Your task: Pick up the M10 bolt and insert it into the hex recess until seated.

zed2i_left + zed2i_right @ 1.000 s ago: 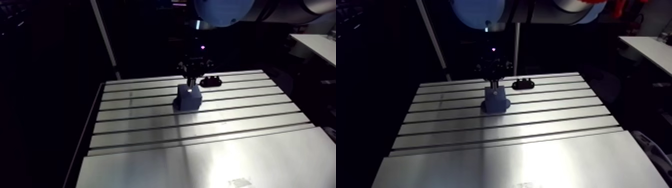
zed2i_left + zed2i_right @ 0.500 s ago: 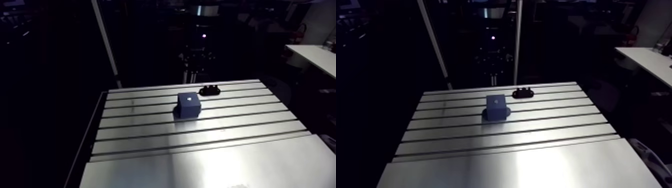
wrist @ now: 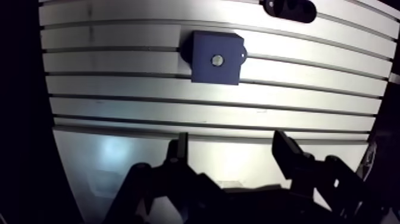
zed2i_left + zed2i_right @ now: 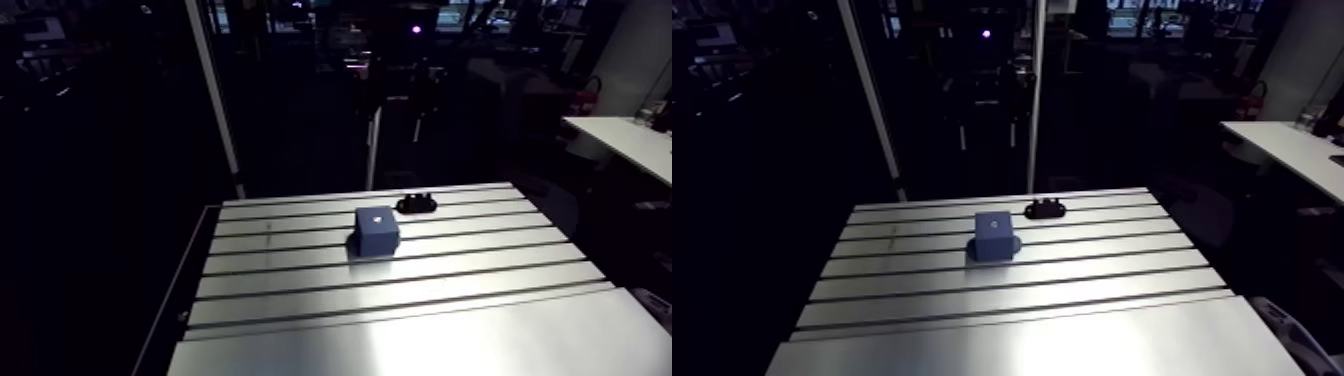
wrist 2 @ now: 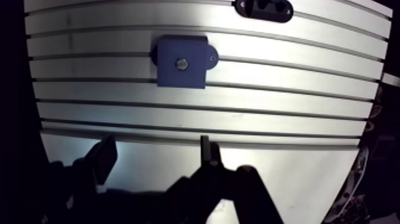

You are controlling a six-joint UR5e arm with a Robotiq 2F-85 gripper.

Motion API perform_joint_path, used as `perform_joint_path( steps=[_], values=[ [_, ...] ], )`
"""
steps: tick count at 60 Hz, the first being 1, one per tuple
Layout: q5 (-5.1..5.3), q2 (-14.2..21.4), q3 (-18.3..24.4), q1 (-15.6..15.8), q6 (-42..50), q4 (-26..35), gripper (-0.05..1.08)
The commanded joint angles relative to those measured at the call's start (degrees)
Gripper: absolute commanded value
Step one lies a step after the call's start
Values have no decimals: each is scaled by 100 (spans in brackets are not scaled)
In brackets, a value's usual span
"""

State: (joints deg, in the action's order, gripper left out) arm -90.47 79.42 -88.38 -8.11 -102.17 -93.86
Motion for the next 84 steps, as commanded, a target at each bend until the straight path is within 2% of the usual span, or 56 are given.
perform_joint_path(
  steps=[1, 16, 22, 34, 46, 84],
  values=[
    [-76, 260, 408, -23, 42, 604, 0],
    [-63, 322, 731, 2, 53, 744, 0],
    [-20, 340, 852, 11, 36, 963, 0],
    [50, 477, 854, 11, 44, 1054, 0],
    [43, 595, 846, 18, 44, 1128, 0],
    [50, 605, 861, 20, 35, 1138, 0]
  ],
)
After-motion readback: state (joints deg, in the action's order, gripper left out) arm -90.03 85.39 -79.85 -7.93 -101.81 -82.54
